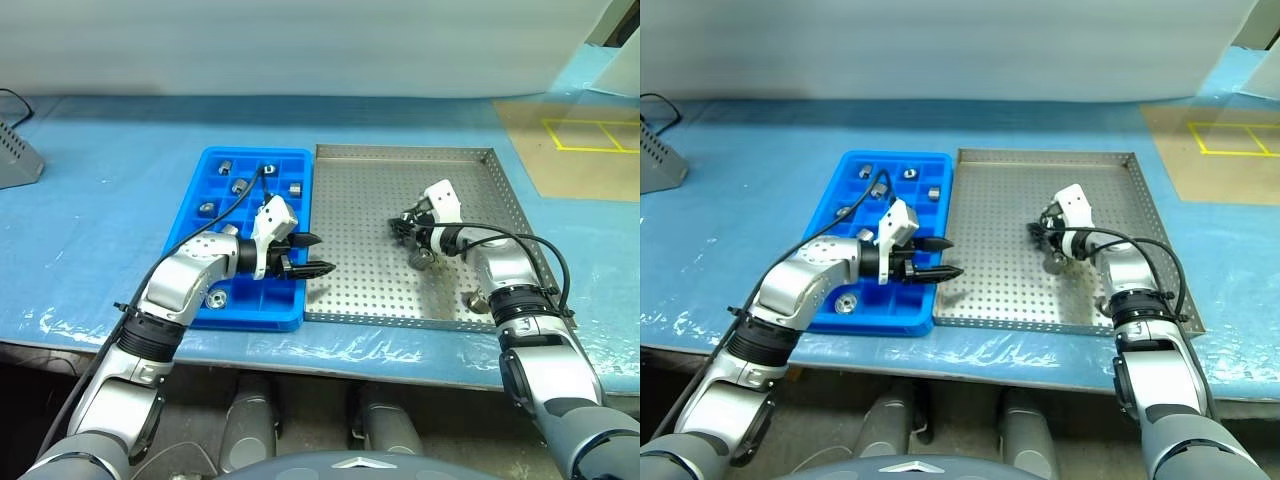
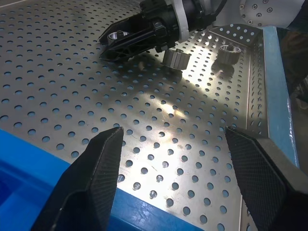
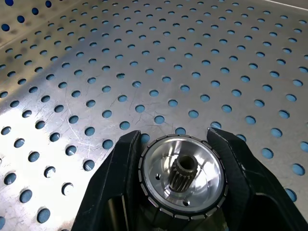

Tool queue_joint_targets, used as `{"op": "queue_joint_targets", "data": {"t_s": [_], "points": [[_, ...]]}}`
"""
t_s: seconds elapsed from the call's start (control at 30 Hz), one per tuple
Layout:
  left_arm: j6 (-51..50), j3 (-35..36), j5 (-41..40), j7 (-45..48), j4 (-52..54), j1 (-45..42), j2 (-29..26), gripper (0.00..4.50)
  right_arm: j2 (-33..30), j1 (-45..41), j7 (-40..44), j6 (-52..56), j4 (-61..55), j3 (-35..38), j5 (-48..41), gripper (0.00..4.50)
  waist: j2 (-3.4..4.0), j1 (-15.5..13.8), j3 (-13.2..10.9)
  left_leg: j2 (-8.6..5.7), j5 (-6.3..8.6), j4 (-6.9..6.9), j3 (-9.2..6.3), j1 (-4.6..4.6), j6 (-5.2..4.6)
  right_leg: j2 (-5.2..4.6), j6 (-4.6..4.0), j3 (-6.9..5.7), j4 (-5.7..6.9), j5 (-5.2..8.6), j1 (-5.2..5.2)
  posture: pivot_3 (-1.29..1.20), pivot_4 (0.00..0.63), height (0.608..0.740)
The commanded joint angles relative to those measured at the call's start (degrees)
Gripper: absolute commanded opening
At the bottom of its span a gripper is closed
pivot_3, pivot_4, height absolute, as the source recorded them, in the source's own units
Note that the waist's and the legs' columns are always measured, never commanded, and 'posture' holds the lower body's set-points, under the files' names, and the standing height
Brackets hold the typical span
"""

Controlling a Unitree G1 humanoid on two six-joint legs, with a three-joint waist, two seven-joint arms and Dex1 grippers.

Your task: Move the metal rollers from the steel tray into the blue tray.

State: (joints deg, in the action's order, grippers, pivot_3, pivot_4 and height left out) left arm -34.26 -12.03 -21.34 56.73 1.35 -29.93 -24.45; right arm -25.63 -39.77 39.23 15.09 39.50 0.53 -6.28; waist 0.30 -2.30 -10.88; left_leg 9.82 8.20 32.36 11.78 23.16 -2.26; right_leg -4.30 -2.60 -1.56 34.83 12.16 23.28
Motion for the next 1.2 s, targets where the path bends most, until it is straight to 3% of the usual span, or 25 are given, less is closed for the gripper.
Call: {"op": "queue_joint_targets", "data": {"t_s": [0.03, 0.57, 0.8, 0.93, 1.07, 1.2], "points": [[0.0, 0.3, -0.6, 0.2, 1.9, -0.7, -0.2, 3.55, 0.7, -0.7, 0.9, 0.9, -6.1, 1.8, -2.6, 1.74, 0.01, 0.1, 0.0, 0.00, 0.00, 0.00, 0.00, 0.01, 0.00, 0.00, 0.00, 0.01, 0.00, 0.00, 0.01, -0.13, 0.150, 0.740], [0.3, 0.4, -0.4, 0.0, 1.7, -0.1, -0.2, 3.55, 3.7, -2.6, -0.7, 2.4, -14.0, 8.2, -10.8, 1.74, 0.01, 0.0, 0.0, 0.00, -0.01, -0.19, 0.04, 0.09, 0.02, 0.01, -0.01, 0.01, -0.09, 0.02, 0.19, -0.13, 0.150, 0.740], [0.8, 0.6, 0.0, -0.5, 1.0, -0.4, 0.0, 3.55, 4.6, -1.0, -0.4, 3.2, -16.8, 7.2, -11.2, 1.74, 0.02, 0.1, 0.0, 0.02, -0.02, -0.23, 0.05, 0.09, 0.04, 0.02, -0.01, 0.01, -0.08, 0.02, 0.23, -0.13, 0.150, 0.740], [0.7, 0.4, 0.1, -0.2, 1.2, -0.3, -0.3, 3.55, 2.4, -0.4, -1.6, 0.1, -13.0, 3.7, -5.0, 1.74, 0.02, 0.0, 0.0, 0.00, -0.01, -0.21, 0.05, 0.11, 0.03, 0.01, -0.01, 0.01, -0.10, 0.02, 0.22, -0.13, 0.150, 0.740], [1.1, 0.4, 0.3, -0.4, 0.9, -0.4, -0.2, 3.55, 4.8, -1.8, -2.2, 4.1, -17.8, 8.7, -12.1, 1.74, 0.04, 0.0, 0.0, -0.01, -0.01, -0.22, 0.06, 0.14, 0.03, 0.01, -0.01, 0.03, -0.09, 0.02, 0.26, -0.13, 0.150, 0.740], [2.4, 1.3, 1.0, -3.1, -2.2, -2.2, 2.3, 3.55, 5.2, -0.8, -3.0, 4.3, -18.7, 7.2, -10.9, 1.74, 0.04, 0.1, 0.0, 0.01, -0.02, -0.23, 0.07, 0.12, 0.04, 0.02, -0.01, 0.03, -0.08, 0.02, 0.26, -0.14, 0.150, 0.740]]}}
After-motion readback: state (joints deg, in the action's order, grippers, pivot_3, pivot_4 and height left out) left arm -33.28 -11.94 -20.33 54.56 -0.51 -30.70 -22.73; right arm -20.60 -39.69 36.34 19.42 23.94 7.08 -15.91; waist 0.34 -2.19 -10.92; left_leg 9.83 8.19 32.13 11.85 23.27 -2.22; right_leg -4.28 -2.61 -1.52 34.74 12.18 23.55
